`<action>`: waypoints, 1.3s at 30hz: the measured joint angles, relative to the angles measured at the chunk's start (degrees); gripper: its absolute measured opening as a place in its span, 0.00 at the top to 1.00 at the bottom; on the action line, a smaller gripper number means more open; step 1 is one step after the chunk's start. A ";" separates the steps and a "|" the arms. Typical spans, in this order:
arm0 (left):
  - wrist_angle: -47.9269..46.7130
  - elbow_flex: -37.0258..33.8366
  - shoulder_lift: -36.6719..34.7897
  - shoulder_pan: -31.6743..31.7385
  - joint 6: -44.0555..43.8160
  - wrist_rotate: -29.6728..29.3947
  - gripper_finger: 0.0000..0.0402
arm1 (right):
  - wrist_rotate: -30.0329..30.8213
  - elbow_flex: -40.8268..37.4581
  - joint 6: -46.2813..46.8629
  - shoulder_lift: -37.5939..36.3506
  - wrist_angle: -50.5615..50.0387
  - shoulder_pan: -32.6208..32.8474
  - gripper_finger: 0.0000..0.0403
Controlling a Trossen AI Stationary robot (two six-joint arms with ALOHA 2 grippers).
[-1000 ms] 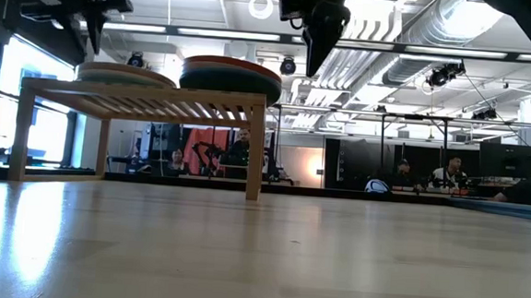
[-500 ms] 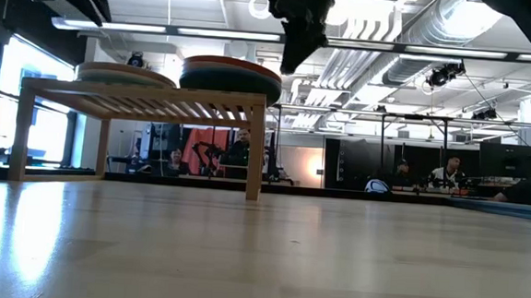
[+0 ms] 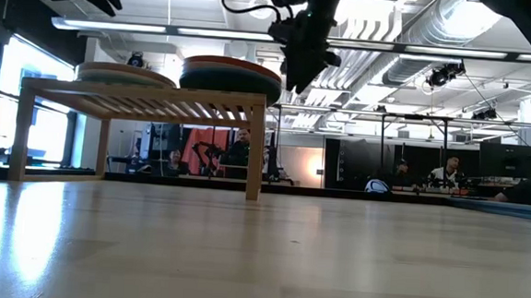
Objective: Place and stack plates onto a shelf
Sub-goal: Return to Home Position
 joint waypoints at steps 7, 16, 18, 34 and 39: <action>-0.04 0.00 0.01 -0.25 2.70 0.02 0.79 | -1.33 -3.45 3.54 -0.02 4.93 0.02 0.72; -0.11 0.00 0.03 -0.25 4.85 0.00 0.79 | -2.56 -3.86 4.57 -0.02 10.01 0.09 0.72; -0.13 0.00 0.03 -0.25 5.32 0.00 0.79 | -2.87 -3.86 4.66 0.16 10.23 0.09 0.72; 2.85 -0.97 -2.66 -0.25 11.27 0.07 0.79 | -0.22 2.48 4.73 -0.17 -1.98 1.07 0.72; 16.42 -10.17 -8.98 -0.44 6.64 3.46 0.79 | 2.73 3.66 3.83 -0.83 -4.01 4.08 0.72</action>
